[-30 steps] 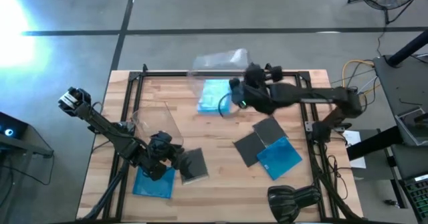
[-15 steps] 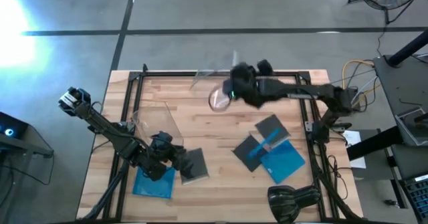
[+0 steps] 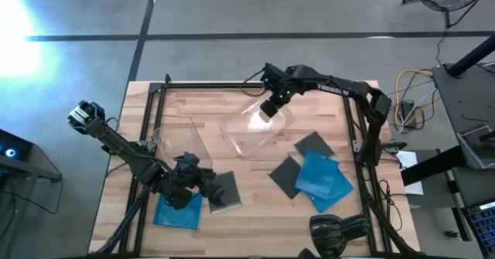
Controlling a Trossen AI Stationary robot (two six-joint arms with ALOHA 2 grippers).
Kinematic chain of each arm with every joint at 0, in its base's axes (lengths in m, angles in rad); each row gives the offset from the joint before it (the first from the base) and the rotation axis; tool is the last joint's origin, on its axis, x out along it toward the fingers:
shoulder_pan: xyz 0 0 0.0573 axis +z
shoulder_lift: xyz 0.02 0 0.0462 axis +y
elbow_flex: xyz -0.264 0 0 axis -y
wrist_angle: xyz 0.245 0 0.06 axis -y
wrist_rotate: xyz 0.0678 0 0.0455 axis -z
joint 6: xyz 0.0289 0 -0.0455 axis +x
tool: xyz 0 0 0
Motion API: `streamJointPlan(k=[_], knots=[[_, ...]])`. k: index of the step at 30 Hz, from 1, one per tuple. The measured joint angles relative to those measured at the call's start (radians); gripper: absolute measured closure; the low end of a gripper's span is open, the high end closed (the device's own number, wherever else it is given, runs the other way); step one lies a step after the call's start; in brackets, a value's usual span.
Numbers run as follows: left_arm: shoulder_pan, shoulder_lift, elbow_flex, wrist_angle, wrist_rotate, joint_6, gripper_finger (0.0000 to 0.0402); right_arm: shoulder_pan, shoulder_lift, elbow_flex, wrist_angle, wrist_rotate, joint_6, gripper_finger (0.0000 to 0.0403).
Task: Pick & place jewel cases by type
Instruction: Remove the blue CD case from the right transparent bin, then put the left black CD case into the right transparent bin
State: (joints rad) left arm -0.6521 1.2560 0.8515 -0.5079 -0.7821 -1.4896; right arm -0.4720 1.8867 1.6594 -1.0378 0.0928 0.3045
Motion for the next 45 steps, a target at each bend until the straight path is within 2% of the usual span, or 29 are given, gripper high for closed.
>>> streamJointPlan(k=[6,9,12,16,18,21,23,25,29,32,37,41,45], knots=[[0.007,0.0,-0.006,-0.003,-0.004,0.027,0.0312,-0.006,-0.005,0.008,0.021,0.033,-0.072,0.0278],[0.021,0.0,-0.006,-0.003,-0.003,0.066,0.0312,0.011,-0.02,0.005,0.012,0.138,-0.095,0.0226],[0.031,0.0,-0.006,-0.002,0.013,0.11,0.0312,0.064,-0.078,0.005,0.056,0.266,-0.229,0.0182],[0.036,0.0,-0.006,0.013,0.043,0.23,0.0312,0.195,-0.172,0.006,0.149,0.274,-0.326,0.0144],[0.036,0.0,-0.006,0.048,0.086,0.369,0.0312,0.259,-0.208,0.007,0.142,0.208,-0.225,0.0136],[0.035,0.0,-0.006,0.103,0.245,0.563,0.0312,0.325,-0.229,0.004,0.103,-0.055,0.05,0.0136],[0.035,0.007,-0.006,0.127,0.37,0.62,0.0312,0.378,-0.22,-0.019,0.119,-0.202,0.157,0.014],[0.033,0.02,-0.006,0.15,0.477,0.633,0.0312,0.444,-0.197,-0.04,0.174,-0.27,0.201,0.0146],[-0.001,0.061,-0.007,0.185,0.644,0.536,0.0312,0.549,-0.132,-0.057,0.23,-0.293,0.257,0.0157],[-0.054,0.111,-0.007,0.187,0.675,0.37,0.0312,0.585,-0.062,-0.057,0.266,-0.305,0.288,0.0163],[-0.099,0.235,-0.007,0.203,0.661,0.002,0.0312,0.631,0.072,-0.058,0.374,-0.369,0.462,0.0167],[-0.092,0.34,0.0,0.271,0.565,-0.119,0.0312,0.643,0.184,-0.058,0.449,-0.346,0.572,0.0167],[-0.076,0.416,0.029,0.272,0.456,-0.196,0.0312,0.643,0.252,-0.058,0.465,-0.299,0.634,0.0167]])
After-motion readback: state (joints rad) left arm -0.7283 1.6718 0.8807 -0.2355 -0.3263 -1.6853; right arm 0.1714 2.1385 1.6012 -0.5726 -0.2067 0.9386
